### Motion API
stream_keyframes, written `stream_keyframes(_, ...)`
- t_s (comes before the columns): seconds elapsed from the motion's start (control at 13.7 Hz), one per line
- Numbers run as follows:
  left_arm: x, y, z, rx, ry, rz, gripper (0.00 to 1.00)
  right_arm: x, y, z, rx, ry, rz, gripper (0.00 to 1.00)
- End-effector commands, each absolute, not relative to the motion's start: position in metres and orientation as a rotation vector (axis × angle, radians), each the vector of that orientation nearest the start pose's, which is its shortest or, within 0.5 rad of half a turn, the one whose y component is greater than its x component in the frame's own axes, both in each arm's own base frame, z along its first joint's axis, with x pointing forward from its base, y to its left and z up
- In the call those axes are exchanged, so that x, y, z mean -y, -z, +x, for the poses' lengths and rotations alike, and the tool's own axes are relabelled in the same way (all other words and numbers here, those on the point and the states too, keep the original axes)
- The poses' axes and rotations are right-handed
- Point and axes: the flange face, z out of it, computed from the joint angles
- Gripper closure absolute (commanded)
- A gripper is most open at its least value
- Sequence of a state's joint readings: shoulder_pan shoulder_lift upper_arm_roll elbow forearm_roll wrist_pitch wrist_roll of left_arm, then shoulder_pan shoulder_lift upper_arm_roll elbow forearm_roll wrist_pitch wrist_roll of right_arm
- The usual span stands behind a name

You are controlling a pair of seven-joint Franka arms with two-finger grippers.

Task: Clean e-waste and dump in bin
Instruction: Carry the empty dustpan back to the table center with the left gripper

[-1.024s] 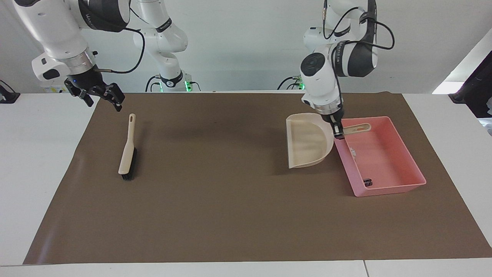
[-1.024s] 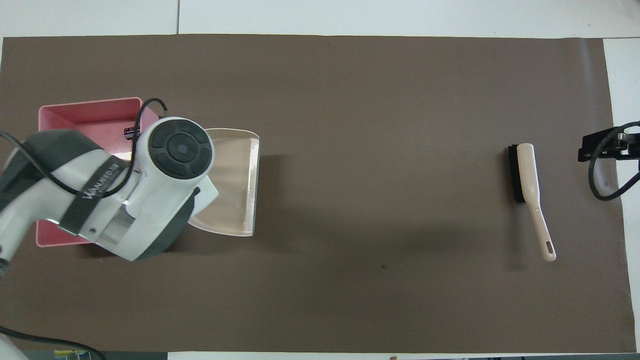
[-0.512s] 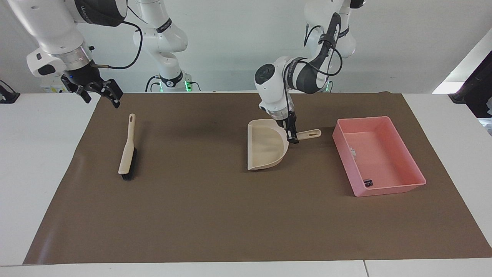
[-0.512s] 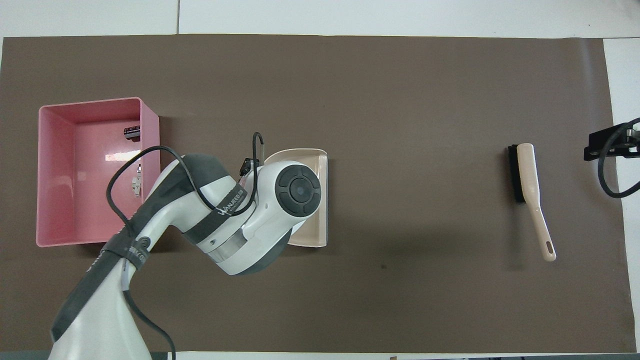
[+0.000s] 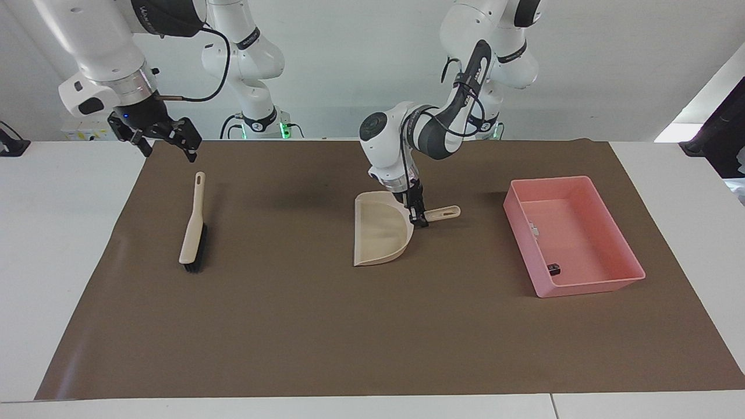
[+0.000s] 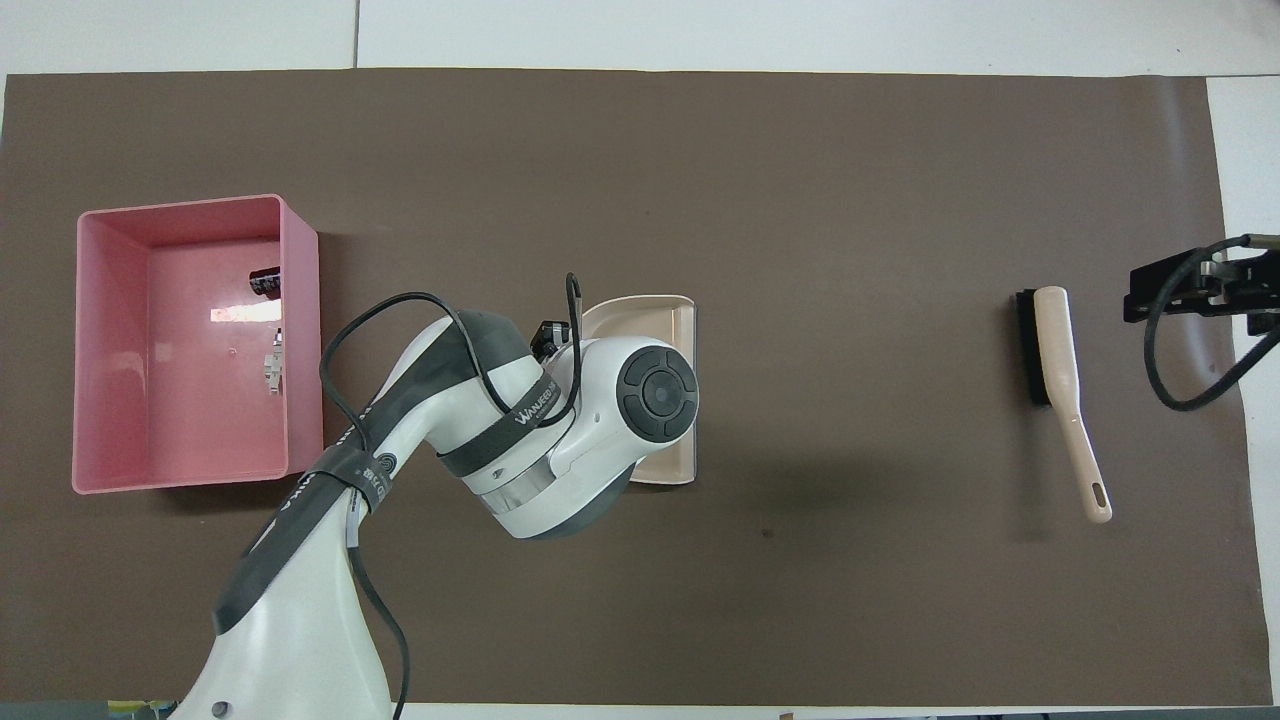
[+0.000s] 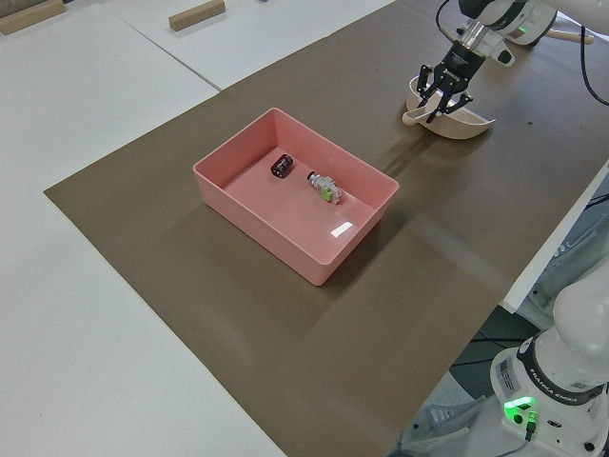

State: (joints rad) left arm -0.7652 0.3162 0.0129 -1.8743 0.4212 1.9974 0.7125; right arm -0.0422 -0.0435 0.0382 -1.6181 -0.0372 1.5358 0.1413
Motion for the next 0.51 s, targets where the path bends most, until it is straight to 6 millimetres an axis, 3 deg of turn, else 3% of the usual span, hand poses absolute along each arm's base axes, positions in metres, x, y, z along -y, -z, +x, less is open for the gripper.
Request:
stream_keyframes(0.0, 0.389, -0.331, 0.457, -2.051, -0.221, -1.863, 0.78, 0.002, -0.627, 0.537, -0.275, -0.065, -3.154, 0.0)
stream_keyframes(0.15, 0.386, -0.335, 0.459, -2.042, -0.22, -1.873, 0.4, 0.002, -0.625, 0.537, -0.261, -0.067, -3.155, 0.0)
stream_keyframes(0.22, 0.385, -0.34, 0.459, -2.04, -0.21, -1.878, 0.27, 0.004, -0.624, 0.538, -0.248, -0.058, -3.156, 0.0)
stream_keyframes(0.37, 0.376, -0.363, 0.46, -2.016, -0.195, -1.899, 0.24, 0.006, -0.622, 0.537, -0.207, -0.063, -3.158, 0.0)
stream_keyframes(0.44, 0.363, -0.38, 0.46, -1.977, -0.213, -1.928, 0.21, 0.006, -0.622, 0.537, -0.207, -0.064, -3.158, 0.0)
